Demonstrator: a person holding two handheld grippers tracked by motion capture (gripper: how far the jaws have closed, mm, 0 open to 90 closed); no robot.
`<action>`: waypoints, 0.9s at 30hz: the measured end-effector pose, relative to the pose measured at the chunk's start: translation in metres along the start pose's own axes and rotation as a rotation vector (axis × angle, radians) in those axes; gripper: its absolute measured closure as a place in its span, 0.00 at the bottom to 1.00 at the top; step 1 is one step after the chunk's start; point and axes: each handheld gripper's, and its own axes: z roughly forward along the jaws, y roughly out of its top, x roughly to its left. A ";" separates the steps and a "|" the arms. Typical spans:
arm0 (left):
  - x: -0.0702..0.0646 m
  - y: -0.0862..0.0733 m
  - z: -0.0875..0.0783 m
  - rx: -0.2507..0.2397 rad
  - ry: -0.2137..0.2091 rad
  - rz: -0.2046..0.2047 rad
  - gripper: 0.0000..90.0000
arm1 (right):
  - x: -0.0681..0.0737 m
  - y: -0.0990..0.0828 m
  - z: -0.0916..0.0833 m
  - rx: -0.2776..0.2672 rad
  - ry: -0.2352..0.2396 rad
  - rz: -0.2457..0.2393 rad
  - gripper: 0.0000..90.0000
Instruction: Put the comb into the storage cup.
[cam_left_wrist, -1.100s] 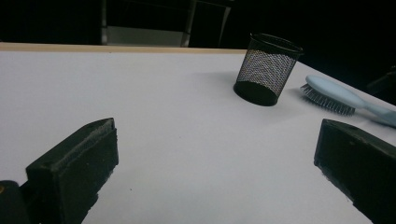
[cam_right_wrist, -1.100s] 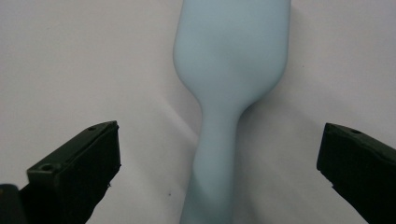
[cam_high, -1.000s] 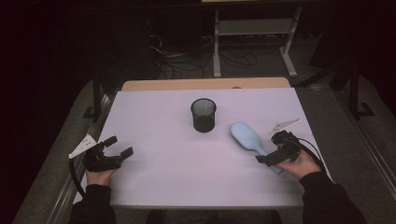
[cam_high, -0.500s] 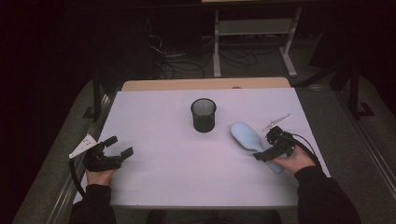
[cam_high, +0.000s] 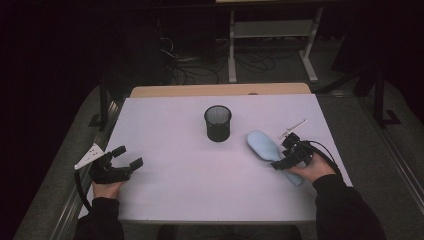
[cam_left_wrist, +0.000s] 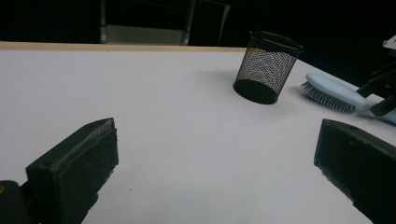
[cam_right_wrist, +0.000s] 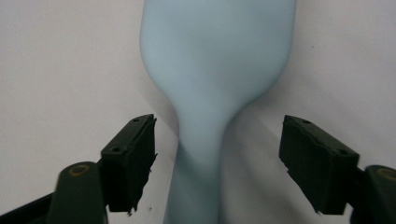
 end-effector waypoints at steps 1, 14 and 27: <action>0.000 0.000 0.000 0.000 0.000 0.000 0.00 | 0.000 0.000 0.000 0.000 -0.002 -0.001 0.36; 0.000 0.000 0.001 0.006 0.002 0.004 0.00 | 0.002 0.001 0.003 0.037 0.029 -0.003 0.67; 0.000 0.000 0.001 0.012 0.000 0.007 0.00 | -0.001 0.002 0.003 0.038 0.041 0.024 0.76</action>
